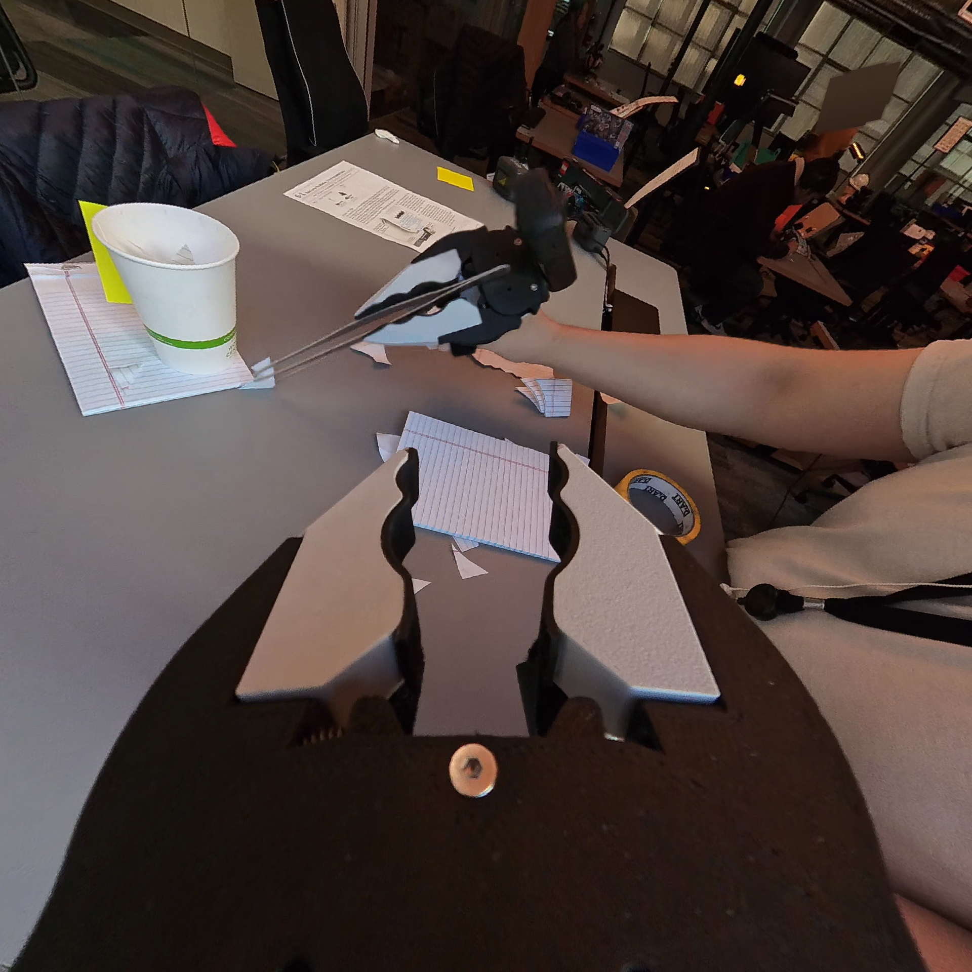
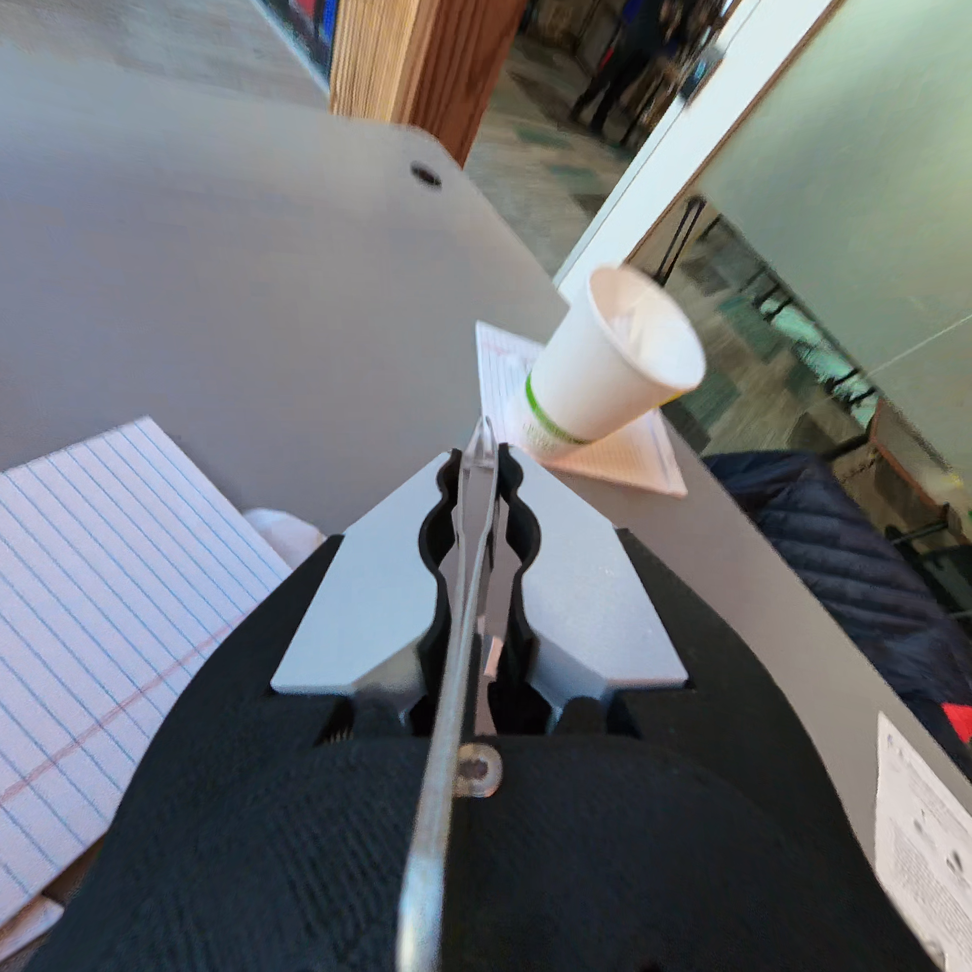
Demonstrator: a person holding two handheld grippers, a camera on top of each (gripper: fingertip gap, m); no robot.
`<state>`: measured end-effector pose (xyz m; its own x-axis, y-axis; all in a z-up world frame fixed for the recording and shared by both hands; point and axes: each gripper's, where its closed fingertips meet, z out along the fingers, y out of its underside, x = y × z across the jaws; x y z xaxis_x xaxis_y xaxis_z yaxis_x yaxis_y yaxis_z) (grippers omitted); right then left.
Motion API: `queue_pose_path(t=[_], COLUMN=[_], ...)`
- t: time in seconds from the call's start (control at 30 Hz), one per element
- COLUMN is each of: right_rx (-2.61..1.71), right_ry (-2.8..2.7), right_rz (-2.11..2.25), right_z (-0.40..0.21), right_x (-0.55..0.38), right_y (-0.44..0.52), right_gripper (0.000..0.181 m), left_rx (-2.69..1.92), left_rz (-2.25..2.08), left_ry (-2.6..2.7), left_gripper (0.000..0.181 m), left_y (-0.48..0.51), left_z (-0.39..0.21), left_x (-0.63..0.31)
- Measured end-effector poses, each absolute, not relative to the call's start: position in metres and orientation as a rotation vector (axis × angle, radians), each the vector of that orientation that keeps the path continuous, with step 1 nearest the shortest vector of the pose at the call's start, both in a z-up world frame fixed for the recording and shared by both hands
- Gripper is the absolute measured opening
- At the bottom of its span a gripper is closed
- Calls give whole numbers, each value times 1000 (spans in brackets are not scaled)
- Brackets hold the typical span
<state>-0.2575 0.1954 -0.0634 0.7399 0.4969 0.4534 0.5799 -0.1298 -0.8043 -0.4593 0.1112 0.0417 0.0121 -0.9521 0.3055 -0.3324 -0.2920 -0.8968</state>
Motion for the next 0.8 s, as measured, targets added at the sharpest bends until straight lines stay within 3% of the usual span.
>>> queue_pose_path(t=[0.17, 0.37, 0.63, 0.8], right_rx=[-1631, -1835, -1910, -1787], right_ry=[-812, -789, -804, -798], right_rz=[-56, 6, -79, 1], right_z=[2, -38, -77, -35], right_x=[-276, -260, -250, -270], right_y=[174, 186, 202, 193], right_gripper=[11, 18, 14, 10], left_rx=[-1681, -1682, -1676, -1681], left_rz=[-1292, -1281, -1283, -1291], left_ry=[1302, 1326, 1325, 1316], left_gripper=[48, 48, 48, 48], left_y=[114, 110, 110, 112], left_z=[43, 42, 43, 42], left_x=[-462, -460, -461, -462])
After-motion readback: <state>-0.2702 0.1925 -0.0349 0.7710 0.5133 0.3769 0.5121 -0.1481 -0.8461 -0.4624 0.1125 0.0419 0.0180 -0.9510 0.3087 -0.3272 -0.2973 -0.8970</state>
